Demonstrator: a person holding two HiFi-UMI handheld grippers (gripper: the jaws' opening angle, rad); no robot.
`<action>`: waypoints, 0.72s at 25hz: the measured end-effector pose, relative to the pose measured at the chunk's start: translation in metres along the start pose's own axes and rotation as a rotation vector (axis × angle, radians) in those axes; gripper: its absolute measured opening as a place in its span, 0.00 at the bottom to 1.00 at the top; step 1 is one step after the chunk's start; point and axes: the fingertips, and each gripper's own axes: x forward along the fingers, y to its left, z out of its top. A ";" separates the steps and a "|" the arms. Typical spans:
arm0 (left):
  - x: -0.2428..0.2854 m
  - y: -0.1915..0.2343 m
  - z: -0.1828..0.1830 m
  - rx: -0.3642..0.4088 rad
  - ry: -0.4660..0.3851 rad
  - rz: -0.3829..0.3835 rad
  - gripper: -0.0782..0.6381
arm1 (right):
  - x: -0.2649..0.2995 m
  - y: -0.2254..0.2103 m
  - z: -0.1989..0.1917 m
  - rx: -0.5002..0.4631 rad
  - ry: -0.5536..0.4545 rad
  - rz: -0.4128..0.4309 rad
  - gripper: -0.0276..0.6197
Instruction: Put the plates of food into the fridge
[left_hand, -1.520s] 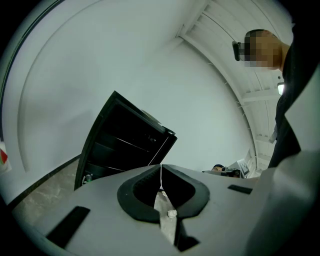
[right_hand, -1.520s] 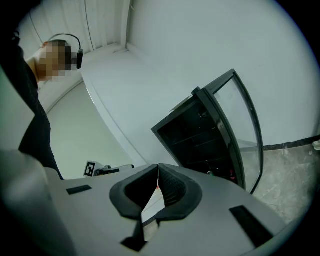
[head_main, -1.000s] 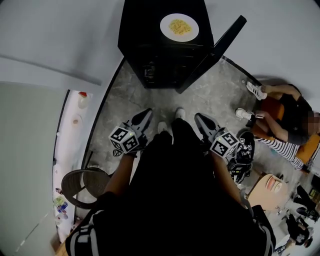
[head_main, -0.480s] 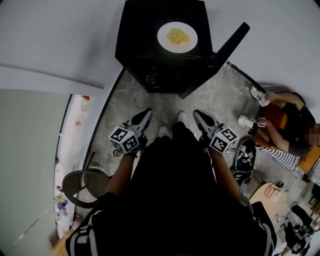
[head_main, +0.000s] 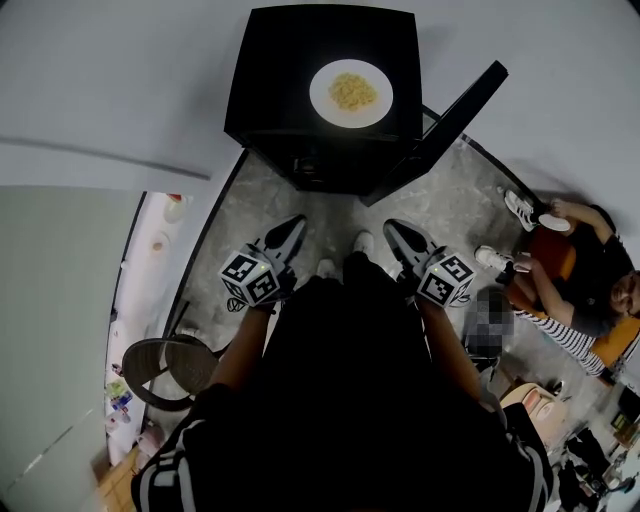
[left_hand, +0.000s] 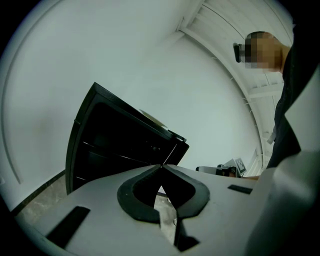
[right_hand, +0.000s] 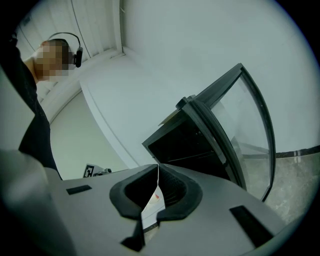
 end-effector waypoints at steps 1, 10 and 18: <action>0.004 0.000 0.002 0.001 -0.001 0.005 0.14 | 0.001 -0.002 0.002 0.003 0.004 0.009 0.08; 0.025 -0.004 0.009 -0.008 -0.030 0.072 0.14 | 0.009 -0.011 0.014 0.031 0.061 0.099 0.08; 0.026 -0.004 0.014 -0.006 -0.045 0.111 0.14 | 0.019 -0.013 0.021 0.045 0.094 0.147 0.08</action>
